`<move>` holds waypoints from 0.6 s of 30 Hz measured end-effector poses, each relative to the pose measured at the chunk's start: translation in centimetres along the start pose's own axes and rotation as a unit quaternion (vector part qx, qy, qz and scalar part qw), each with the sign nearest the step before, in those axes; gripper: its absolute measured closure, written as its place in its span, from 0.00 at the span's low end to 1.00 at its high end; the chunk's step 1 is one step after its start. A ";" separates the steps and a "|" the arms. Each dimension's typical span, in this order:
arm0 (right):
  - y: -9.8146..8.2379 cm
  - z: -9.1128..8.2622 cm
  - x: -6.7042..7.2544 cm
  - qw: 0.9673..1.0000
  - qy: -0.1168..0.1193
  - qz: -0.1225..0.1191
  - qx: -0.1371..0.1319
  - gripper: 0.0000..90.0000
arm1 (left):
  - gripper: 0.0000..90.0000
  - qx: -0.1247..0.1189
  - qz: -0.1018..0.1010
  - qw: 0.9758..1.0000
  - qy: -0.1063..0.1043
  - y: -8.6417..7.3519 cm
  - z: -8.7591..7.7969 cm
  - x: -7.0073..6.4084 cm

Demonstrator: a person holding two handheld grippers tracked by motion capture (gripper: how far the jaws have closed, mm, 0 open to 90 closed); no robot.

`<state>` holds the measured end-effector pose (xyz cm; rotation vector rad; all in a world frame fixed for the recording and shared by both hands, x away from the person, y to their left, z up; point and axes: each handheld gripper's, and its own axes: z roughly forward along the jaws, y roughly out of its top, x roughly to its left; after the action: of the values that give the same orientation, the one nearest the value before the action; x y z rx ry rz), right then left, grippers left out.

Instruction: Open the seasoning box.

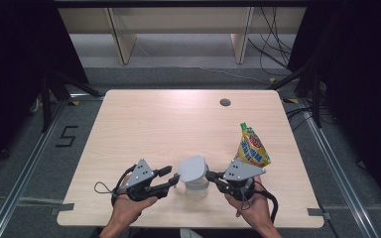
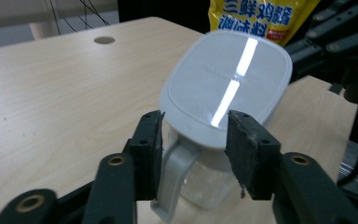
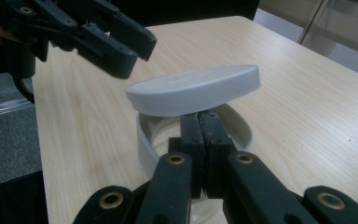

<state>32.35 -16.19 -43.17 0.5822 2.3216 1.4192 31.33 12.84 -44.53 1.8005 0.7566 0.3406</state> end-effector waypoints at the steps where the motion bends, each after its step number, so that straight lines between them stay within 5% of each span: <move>1: 0.1 -0.1 0.2 1.000 0.000 0.007 0.007 1.00 | 0.58 0.006 0.007 1.000 -0.005 -0.1 -0.3 0.0; 4: 0.5 0.1 0.2 1.000 0.001 -0.007 0.003 1.00 | 0.50 0.028 0.038 0.999 0.005 -0.9 -0.9 -0.1; 6: 0.9 0.5 0.3 1.000 0.005 -0.010 -0.003 1.00 | 0.45 0.043 0.028 0.999 0.014 -1.8 -1.1 -0.2; 7: 1.0 0.5 0.4 1.000 0.008 -0.012 -0.001 1.00 | 0.43 0.051 0.044 0.998 0.013 -2.3 -1.3 0.0; 13: 2.1 1.6 1.2 0.999 0.014 -0.028 -0.003 1.00 | 0.39 0.049 0.033 0.998 0.036 -3.5 -2.3 0.9; 15: 2.3 1.8 1.3 0.999 0.012 -0.031 -0.007 1.00 | 0.39 0.047 0.012 0.998 0.042 -3.8 -2.5 1.0; 18: 2.7 2.2 1.8 0.999 0.013 -0.030 -0.007 1.00 | 0.38 0.049 0.016 0.998 0.048 -4.0 -2.8 1.1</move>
<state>32.38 -12.52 -41.86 0.4886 2.3276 1.4228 29.30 16.40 -47.41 1.9014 0.8253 0.4190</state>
